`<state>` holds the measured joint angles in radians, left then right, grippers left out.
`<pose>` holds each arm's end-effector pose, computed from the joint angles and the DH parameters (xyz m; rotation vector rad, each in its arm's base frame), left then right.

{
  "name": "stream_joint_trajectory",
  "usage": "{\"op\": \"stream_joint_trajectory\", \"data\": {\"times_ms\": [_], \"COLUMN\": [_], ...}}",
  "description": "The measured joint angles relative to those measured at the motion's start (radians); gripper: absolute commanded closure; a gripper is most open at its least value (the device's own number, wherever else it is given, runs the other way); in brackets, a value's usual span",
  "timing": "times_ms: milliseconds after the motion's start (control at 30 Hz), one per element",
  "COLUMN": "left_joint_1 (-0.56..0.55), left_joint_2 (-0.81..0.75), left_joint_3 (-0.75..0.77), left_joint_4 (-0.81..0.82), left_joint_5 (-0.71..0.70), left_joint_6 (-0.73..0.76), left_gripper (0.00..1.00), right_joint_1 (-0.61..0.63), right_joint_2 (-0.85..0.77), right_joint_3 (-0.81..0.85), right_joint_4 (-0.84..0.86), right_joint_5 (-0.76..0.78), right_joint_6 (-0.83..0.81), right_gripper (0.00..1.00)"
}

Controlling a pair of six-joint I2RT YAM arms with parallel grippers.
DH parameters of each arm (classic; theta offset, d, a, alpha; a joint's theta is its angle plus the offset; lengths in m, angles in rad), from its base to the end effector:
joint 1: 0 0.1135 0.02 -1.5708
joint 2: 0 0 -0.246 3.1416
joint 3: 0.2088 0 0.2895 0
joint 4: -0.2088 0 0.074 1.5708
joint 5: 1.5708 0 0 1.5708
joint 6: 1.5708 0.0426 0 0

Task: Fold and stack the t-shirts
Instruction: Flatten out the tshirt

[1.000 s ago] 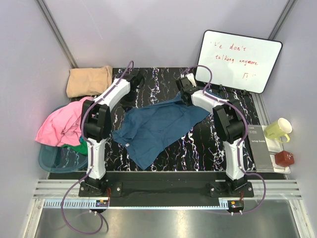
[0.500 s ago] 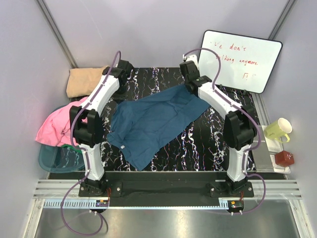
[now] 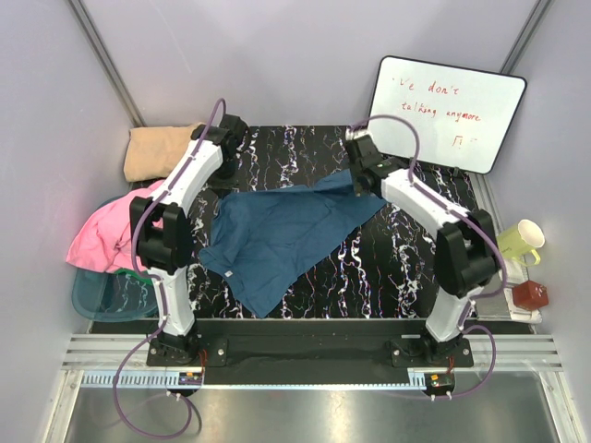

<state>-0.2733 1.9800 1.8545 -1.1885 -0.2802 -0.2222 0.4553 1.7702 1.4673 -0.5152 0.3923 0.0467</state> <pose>0.4226 -0.1062 0.2521 0.0207 2.8110 0.2953 0.3974 0.1764 0.2447 -0.2915 2.3026 -0.2183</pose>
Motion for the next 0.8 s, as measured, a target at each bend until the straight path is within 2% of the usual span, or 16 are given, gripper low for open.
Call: {"op": "stream_joint_trajectory", "data": {"times_ms": [133,267,367,400,467,667,800], "left_joint_1": [0.000,0.000,0.000,0.000,0.000,0.000,0.000], "left_joint_2": [0.001,0.003,0.007,0.007,0.009,0.024,0.030], "left_joint_3": [0.000,0.002,0.002,0.002,0.002,0.002,0.003], "left_joint_4": [-0.016,-0.029,-0.035,-0.039,-0.043,-0.047,-0.049], "left_joint_5": [0.013,0.016,0.015,0.015,0.015,0.016,0.020], "left_joint_6": [-0.001,-0.007,-0.011,-0.012,-0.013,-0.014,-0.014], "left_gripper": [1.00,1.00,1.00,1.00,1.00,1.00,1.00], "right_joint_1": [-0.001,-0.001,-0.002,-0.002,-0.002,-0.014,-0.072], "right_joint_2": [0.122,0.150,0.134,0.129,0.129,0.125,0.097], "right_joint_3": [-0.016,-0.055,-0.076,-0.076,-0.072,-0.063,-0.066], "right_joint_4": [-0.114,-0.199,-0.232,-0.242,-0.255,-0.304,-0.312], "right_joint_5": [-0.047,-0.093,-0.126,-0.136,-0.143,-0.125,-0.152], "right_joint_6": [0.057,0.120,0.162,0.167,0.180,0.197,0.235], "right_gripper": [1.00,1.00,0.66,0.48,0.34,0.32,0.34]}}
